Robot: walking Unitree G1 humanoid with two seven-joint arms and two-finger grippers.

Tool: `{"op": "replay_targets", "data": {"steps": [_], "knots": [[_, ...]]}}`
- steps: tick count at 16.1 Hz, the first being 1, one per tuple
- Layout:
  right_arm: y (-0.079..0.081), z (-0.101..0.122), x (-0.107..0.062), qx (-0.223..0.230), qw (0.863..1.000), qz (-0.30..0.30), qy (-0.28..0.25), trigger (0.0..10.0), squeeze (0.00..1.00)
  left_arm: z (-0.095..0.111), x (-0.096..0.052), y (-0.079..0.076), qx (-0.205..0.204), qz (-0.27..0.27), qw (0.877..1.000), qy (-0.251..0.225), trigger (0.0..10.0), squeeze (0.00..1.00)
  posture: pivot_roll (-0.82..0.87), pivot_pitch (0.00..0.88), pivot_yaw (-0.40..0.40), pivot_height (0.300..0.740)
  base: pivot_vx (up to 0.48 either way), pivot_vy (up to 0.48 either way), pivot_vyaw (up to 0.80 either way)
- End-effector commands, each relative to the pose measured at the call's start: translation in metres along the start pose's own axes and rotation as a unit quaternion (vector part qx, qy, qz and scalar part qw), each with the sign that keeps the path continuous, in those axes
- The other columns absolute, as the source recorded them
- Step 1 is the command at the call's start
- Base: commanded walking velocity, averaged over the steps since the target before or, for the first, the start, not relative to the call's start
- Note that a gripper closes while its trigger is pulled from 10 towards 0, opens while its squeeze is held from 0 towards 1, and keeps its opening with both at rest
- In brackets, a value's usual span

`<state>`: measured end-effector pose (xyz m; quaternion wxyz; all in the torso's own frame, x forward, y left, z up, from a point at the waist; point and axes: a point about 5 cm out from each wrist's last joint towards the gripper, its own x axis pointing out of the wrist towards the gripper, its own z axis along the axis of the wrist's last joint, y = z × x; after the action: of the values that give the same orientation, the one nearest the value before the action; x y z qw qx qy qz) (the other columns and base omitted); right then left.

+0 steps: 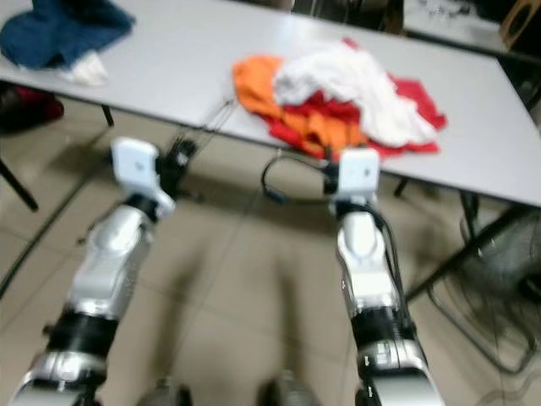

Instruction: Hang hanger

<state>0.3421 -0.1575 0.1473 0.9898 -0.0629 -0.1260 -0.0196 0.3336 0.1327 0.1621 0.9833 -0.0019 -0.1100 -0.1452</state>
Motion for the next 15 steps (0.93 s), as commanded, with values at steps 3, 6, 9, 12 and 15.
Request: {"op": "replay_targets", "data": {"steps": [3,6,9,12,15], "knots": [[-0.015,0.005,0.004,-0.009,1.000,-0.025,-0.009,10.0,0.00,0.005,0.002,-0.009,0.003,-0.014,1.000,-0.015,10.0,0.00,-0.09,0.131,-0.052,0.740,0.147,0.000,0.00],[-0.019,0.007,0.007,-0.015,0.999,-0.031,-0.013,10.0,0.00,0.006,0.003,-0.010,-0.004,-0.017,1.000,-0.018,10.0,0.00,-0.10,0.131,-0.052,0.740,0.440,0.000,0.00],[-0.020,0.015,0.008,-0.018,0.999,-0.011,-0.039,10.0,1.00,0.009,0.004,-0.005,-0.010,0.007,1.000,-0.027,10.0,0.00,-0.10,0.131,-0.054,0.740,0.445,0.000,0.00],[-0.020,0.015,0.009,-0.028,0.999,-0.009,-0.043,10.0,1.00,0.012,0.005,0.001,-0.007,0.027,0.999,-0.034,10.0,0.00,-0.10,0.128,-0.055,0.740,0.452,0.000,0.00],[-0.021,0.016,0.010,-0.029,0.998,-0.004,-0.048,10.0,1.00,0.013,0.006,0.002,-0.003,0.033,0.999,-0.038,10.0,0.00,-0.10,0.112,-0.060,0.740,0.458,0.000,0.00]]}}
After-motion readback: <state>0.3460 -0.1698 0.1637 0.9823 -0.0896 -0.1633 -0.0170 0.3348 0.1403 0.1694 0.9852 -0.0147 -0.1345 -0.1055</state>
